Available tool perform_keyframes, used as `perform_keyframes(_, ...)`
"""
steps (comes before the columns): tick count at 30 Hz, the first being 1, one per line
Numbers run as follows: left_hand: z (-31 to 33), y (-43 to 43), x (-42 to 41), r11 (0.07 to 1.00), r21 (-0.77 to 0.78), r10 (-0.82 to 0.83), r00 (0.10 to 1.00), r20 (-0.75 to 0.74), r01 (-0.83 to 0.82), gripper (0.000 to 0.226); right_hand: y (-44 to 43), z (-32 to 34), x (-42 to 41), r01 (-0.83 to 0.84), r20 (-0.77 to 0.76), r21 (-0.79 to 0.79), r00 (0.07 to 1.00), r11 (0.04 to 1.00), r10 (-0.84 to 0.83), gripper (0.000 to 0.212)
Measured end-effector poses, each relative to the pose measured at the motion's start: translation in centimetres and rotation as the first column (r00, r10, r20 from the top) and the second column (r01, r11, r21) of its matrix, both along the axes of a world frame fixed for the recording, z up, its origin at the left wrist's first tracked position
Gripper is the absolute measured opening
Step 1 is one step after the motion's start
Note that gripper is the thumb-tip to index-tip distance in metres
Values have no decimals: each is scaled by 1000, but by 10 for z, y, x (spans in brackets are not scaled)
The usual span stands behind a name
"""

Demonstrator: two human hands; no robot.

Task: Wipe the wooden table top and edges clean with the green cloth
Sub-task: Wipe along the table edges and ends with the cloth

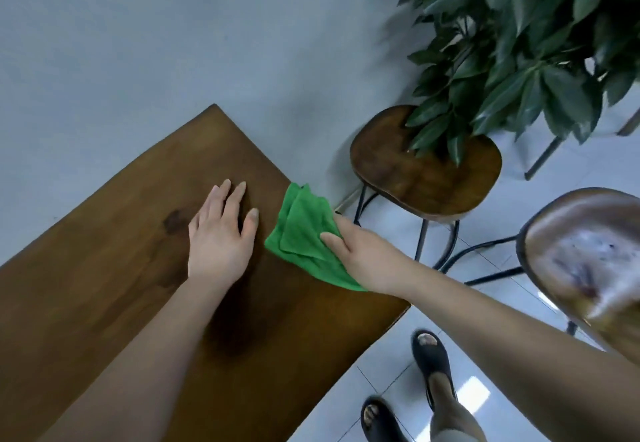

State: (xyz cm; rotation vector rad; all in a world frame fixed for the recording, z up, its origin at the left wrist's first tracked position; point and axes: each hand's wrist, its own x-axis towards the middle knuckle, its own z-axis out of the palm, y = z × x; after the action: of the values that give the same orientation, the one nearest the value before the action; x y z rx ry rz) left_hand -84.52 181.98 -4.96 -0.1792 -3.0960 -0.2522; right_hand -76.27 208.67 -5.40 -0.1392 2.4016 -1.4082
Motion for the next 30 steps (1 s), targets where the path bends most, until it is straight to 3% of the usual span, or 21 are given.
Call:
perform_keyframes(4,0,20,16,1000,-7,2,1000,27,-2,67,27,-3,63,4,7,-28,1000,1000,-4,48)
perform_keyframes(8,-2,32,28,999,-20,-37,999,15,37,66,34,-8,68,-19,35,-91,999,996,22,54)
perform_keyframes(24,3,42,26,999,-46,8,999,32,-6,61,-44,-17,-121,-55,56,-176,996,983,66,53)
perform_keyframes(30,6,48,27,999,-35,24,999,47,-22,65,-34,-19,-98,-32,108,-216,993,976,56,62)
